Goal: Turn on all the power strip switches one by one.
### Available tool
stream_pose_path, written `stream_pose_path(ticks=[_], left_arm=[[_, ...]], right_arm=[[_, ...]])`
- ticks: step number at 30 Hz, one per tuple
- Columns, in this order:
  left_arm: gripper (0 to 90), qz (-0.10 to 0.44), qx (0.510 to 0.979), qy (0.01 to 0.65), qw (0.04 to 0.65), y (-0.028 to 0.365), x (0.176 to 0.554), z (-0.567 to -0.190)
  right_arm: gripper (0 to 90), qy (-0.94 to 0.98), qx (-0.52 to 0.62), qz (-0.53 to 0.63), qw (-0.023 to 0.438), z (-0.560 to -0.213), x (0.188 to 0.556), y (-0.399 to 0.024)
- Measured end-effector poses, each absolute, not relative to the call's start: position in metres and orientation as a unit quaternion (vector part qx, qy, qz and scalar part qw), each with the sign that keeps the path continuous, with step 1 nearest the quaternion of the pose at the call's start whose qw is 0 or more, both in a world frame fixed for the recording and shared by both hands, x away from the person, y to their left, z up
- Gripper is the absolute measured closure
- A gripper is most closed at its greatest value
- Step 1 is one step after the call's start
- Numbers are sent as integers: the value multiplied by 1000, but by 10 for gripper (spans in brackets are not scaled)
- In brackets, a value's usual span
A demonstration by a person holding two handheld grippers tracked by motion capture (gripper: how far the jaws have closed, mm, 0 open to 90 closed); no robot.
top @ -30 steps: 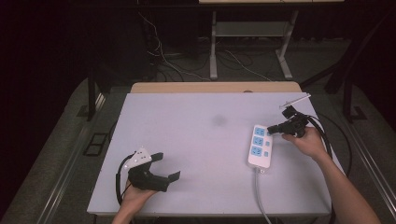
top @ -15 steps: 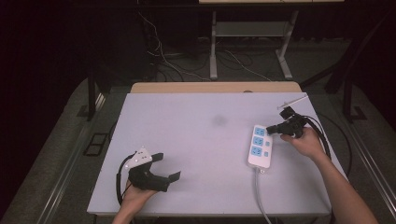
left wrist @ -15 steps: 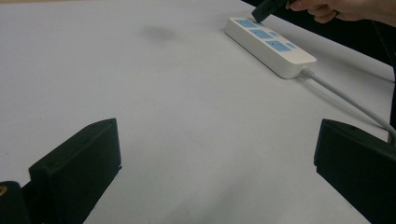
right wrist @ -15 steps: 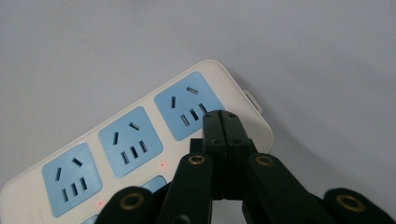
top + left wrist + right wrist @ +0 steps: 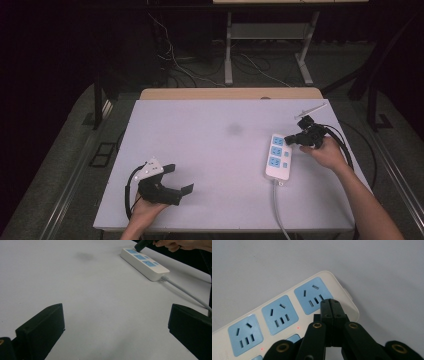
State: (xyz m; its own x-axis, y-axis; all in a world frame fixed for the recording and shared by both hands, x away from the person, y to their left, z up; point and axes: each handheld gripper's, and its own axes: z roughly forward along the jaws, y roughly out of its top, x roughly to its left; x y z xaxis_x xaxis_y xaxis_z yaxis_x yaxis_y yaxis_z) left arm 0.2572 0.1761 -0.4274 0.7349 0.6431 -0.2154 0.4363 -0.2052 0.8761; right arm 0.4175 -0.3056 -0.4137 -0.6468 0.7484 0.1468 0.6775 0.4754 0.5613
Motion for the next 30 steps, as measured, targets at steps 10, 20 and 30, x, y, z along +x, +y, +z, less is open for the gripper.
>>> stream_pose_path(ticks=[10,20,30], left_arm=[[0,99,770,352,524,178,258,-428],[0,100,767,353,527,178,257,-427],[0,100,766,351,529,177,256,-426]], right_arm=[[900,853,420,303,62,-414,416,-306],[900,851,425,302,61,-412,412,-309],[830,824,442,349,59,-400,394,-316]])
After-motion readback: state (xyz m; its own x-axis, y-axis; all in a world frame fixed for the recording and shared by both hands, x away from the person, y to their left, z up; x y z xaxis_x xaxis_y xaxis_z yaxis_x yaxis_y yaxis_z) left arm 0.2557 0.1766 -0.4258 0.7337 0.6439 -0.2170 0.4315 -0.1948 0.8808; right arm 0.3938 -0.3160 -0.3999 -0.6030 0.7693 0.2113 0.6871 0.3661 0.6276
